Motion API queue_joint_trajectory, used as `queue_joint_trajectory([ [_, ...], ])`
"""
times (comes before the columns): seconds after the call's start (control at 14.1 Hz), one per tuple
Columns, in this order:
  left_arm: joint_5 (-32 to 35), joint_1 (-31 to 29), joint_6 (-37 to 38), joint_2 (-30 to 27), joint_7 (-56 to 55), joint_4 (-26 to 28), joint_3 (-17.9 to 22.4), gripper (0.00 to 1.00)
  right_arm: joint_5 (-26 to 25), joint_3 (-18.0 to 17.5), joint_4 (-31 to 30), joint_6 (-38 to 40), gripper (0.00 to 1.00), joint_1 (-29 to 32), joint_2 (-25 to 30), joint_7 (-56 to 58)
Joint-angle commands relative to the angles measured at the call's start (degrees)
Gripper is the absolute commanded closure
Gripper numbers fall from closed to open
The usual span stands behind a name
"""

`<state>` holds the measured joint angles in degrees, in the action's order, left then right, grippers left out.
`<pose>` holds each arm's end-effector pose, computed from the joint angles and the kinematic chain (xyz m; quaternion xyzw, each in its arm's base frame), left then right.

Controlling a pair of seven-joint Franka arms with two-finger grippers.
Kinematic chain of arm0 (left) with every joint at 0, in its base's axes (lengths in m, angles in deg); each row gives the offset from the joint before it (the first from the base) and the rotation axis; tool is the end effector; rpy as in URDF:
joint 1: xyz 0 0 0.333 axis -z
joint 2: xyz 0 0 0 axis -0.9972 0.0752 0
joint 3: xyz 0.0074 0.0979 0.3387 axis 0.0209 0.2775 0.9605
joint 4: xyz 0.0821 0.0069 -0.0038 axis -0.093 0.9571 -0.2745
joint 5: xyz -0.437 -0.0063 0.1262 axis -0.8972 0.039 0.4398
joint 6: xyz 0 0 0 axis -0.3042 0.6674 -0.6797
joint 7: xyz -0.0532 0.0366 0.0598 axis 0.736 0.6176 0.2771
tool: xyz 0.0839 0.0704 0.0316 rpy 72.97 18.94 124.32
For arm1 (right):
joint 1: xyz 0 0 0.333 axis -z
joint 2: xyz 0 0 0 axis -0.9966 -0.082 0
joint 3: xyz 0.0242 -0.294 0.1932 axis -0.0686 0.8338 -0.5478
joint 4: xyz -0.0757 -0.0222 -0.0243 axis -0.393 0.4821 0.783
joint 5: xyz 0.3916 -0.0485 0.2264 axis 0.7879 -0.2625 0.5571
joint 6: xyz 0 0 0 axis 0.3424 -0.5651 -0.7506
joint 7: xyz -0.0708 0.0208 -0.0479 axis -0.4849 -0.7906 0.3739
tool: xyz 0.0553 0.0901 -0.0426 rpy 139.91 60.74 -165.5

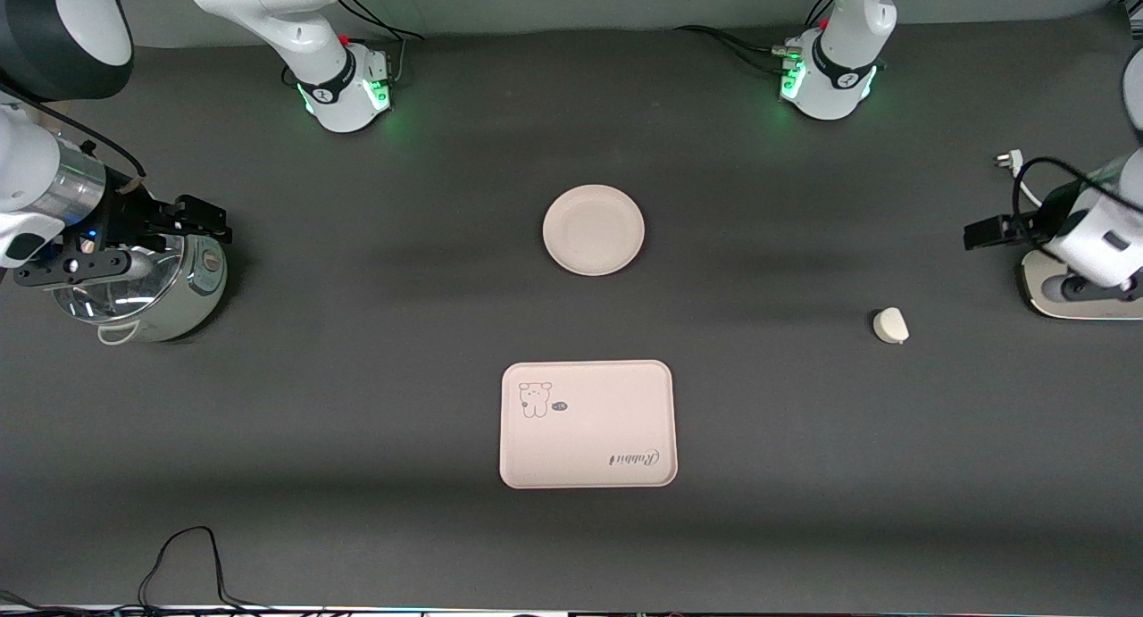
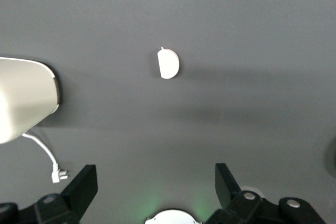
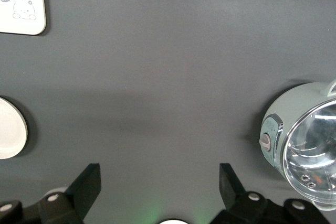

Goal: Place bun in plate and plate on tray
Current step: 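Reach the open left gripper down over the cream bun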

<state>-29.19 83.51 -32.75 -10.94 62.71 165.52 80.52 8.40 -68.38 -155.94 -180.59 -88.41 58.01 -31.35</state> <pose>0.6261 0.0280 0.5075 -0.9924 -0.0334 0.1170 0.0188 0.6016 0.0269 0.5662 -0.9968 -0.0407 0.0653 0.0225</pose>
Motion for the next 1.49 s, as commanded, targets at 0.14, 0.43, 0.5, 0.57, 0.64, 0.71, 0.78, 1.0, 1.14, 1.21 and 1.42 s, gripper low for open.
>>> queue_joint_trajectory([
  [0.14,-0.8,-1.2,-16.2,0.0,1.2,14.9,0.3,0.00,-0.8,-1.0,-0.7,-3.4,0.00,-1.0,0.2,-1.4],
  [0.43,-1.4,-1.5,-30.5,3.4,1.3,23.9,0.3,0.00,-0.9,-2.2,-0.6,-5.0,0.00,-1.1,-1.1,-1.5],
  [0.5,-1.5,-1.6,-31.9,5.4,1.3,23.9,0.3,0.00,-0.8,-2.5,-0.7,-5.7,0.00,-1.0,-1.4,-1.5],
  [0.57,-1.6,-1.6,-33.5,7.4,1.3,23.8,0.3,0.00,-0.8,-2.6,-0.7,-6.0,0.00,-1.1,-1.8,-1.6],
  [0.64,-1.6,-1.6,-35.4,9.4,1.3,23.8,0.3,0.00,-0.8,-2.9,-0.6,-6.1,0.00,-1.1,-2.0,-1.6],
  [0.71,-1.6,-2.2,-37.1,11.3,1.3,23.7,0.3,0.00,-0.8,-3.5,-0.6,-6.1,0.00,-1.0,-2.3,-1.7],
  [0.78,-1.6,-2.9,-38.5,12.8,1.5,23.6,0.2,0.00,-0.8,-3.8,-0.6,-6.3,0.00,-1.0,-2.5,-2.7],
  [1.0,-1.6,-3.7,-41.7,16.5,2.4,21.6,0.2,0.01,-0.8,-6.4,-0.6,-7.8,0.00,-1.4,-4.2,-6.8],
  [1.14,-1.9,-3.8,-46.2,19.6,2.4,21.4,0.1,0.01,-0.6,-7.3,-0.6,-8.9,0.00,-1.5,-5.6,-9.1],
  [1.21,-3.1,-3.7,-47.1,20.5,2.3,21.0,-0.1,0.01,-0.4,-8.0,-0.6,-9.5,0.00,-1.5,-6.4,-9.5],
  [1.42,-6.5,-2.8,-45.4,20.8,2.4,19.7,-0.3,0.01,0.0,-9.4,-0.7,-11.0,0.00,-1.5,-7.7,-11.1],
])
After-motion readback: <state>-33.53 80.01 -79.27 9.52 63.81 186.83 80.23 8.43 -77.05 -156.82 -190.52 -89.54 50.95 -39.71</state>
